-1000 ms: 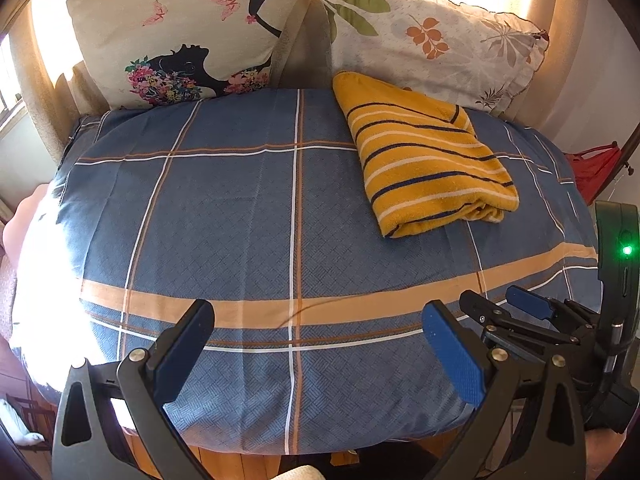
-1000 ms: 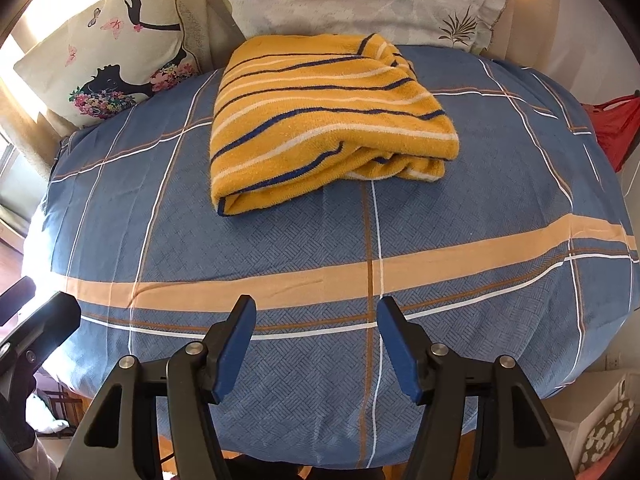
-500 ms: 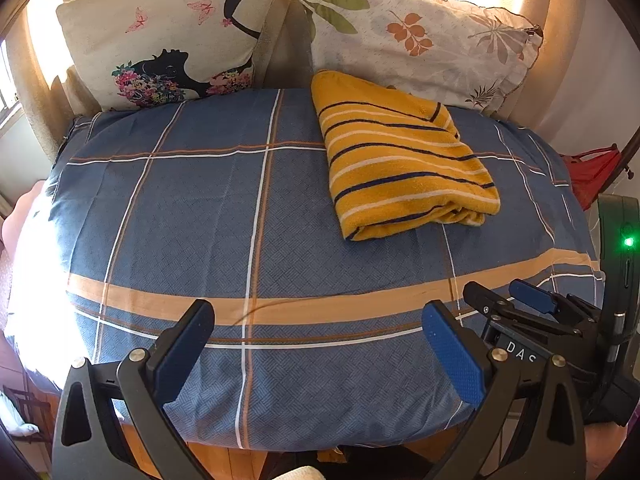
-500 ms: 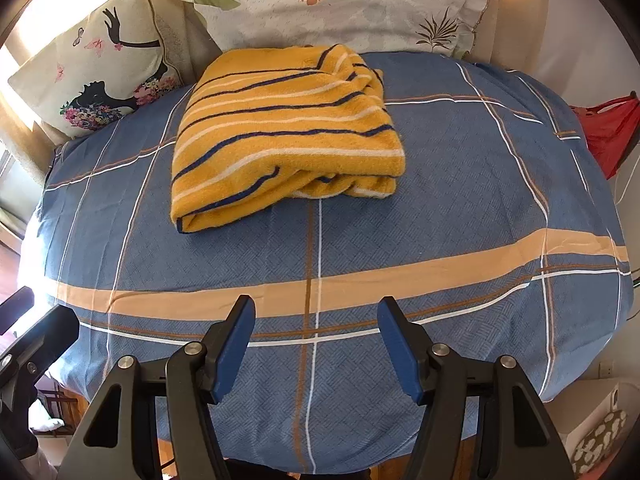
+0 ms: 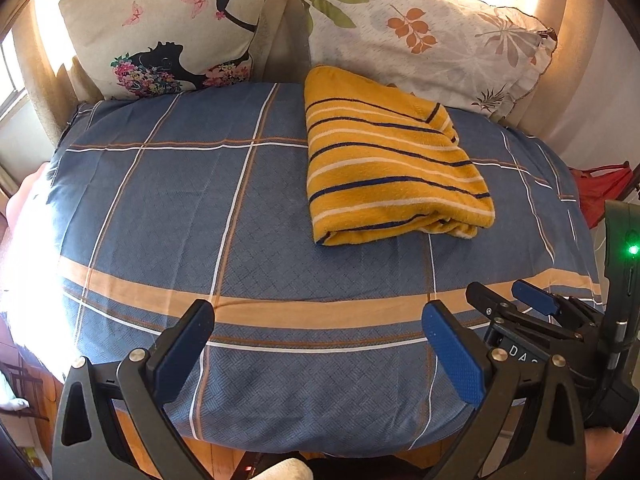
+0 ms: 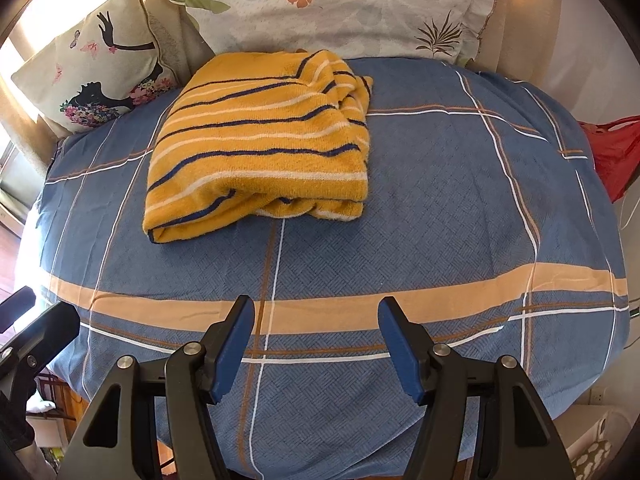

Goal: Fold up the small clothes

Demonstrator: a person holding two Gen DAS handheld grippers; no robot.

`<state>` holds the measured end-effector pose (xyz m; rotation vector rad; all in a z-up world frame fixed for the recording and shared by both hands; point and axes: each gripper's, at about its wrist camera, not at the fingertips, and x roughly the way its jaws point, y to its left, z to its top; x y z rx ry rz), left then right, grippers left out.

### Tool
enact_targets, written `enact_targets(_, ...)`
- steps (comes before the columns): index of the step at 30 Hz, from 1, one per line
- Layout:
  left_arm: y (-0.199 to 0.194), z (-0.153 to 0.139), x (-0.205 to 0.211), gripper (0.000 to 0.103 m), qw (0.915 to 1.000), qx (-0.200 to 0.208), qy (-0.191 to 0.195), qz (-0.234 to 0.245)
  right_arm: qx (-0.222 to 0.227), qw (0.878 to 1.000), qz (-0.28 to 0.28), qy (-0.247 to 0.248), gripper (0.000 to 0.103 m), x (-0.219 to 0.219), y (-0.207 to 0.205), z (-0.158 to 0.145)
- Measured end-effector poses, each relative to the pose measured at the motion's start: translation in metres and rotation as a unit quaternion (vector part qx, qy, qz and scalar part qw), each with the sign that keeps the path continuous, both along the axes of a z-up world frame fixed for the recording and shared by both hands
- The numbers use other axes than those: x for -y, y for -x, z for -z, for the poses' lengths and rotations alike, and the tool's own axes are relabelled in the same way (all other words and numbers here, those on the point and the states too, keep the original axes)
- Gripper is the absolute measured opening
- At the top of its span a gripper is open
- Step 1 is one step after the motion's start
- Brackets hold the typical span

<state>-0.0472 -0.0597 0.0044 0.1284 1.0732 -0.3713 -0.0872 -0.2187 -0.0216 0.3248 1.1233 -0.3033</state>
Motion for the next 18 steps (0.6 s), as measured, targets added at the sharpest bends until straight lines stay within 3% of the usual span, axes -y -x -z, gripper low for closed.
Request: enact_targets(18,-0.001,0.005,0.033,0.103,0.9997,-0.005,-0.001,-0.025,0.01,1.0,-0.018,0.004,0.069,0.03,-0.004,0.005)
